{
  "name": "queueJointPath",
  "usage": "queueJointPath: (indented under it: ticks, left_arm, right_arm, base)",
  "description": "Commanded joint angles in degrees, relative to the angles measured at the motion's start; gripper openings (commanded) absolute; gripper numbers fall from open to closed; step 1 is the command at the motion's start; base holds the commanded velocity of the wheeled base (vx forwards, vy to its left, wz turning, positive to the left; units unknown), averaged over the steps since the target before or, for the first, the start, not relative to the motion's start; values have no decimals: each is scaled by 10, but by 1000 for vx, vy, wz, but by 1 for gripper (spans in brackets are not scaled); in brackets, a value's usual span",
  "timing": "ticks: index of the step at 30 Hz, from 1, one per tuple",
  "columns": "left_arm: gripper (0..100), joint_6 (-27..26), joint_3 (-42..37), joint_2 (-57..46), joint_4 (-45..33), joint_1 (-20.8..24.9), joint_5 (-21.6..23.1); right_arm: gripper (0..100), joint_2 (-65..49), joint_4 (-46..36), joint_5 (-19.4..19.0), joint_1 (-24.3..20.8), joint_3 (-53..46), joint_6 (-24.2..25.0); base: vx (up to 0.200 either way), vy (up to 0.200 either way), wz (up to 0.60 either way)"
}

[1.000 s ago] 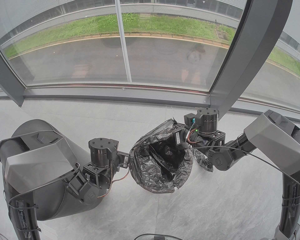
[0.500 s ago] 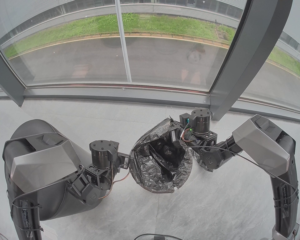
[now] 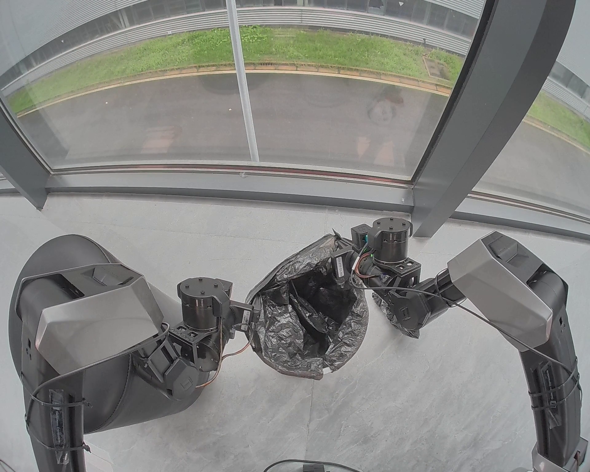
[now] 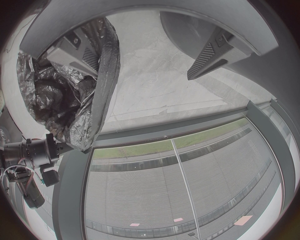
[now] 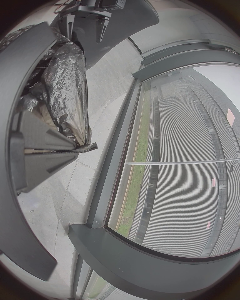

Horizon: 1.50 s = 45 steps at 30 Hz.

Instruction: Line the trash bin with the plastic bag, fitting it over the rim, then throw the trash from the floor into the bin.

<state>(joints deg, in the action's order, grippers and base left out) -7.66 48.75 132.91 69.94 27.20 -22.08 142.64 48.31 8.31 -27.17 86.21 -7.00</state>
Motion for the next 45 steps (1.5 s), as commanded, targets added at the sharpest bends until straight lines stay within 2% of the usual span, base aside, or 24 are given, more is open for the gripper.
queueJointPath:
  ticks: [1,11,18,26,45]
  left_arm:
    - [100,1,7,9,2,-11,-1]
    - [100,4,-2,-9,13,-9,-2]
    - [100,31,-33,-25,13,12,-2]
    - [100,52,-32,-18,9,13,-1]
    - [100,62,-24,-42,11,-2,-1]
  right_arm:
    - [0,15,4,0,1,9,0]
    - [0,3,6,4,-3,0,1]
    - [0,-26,33,3,-20,-62,4]
    - [0,-62,60,-1,-40,-125,4]
    - [0,-59,58,3,-38,-107,7]
  base:
    - [0,0,0]
    - [0,0,0]
    - [0,0,0]
    - [0,0,0]
    - [0,0,0]
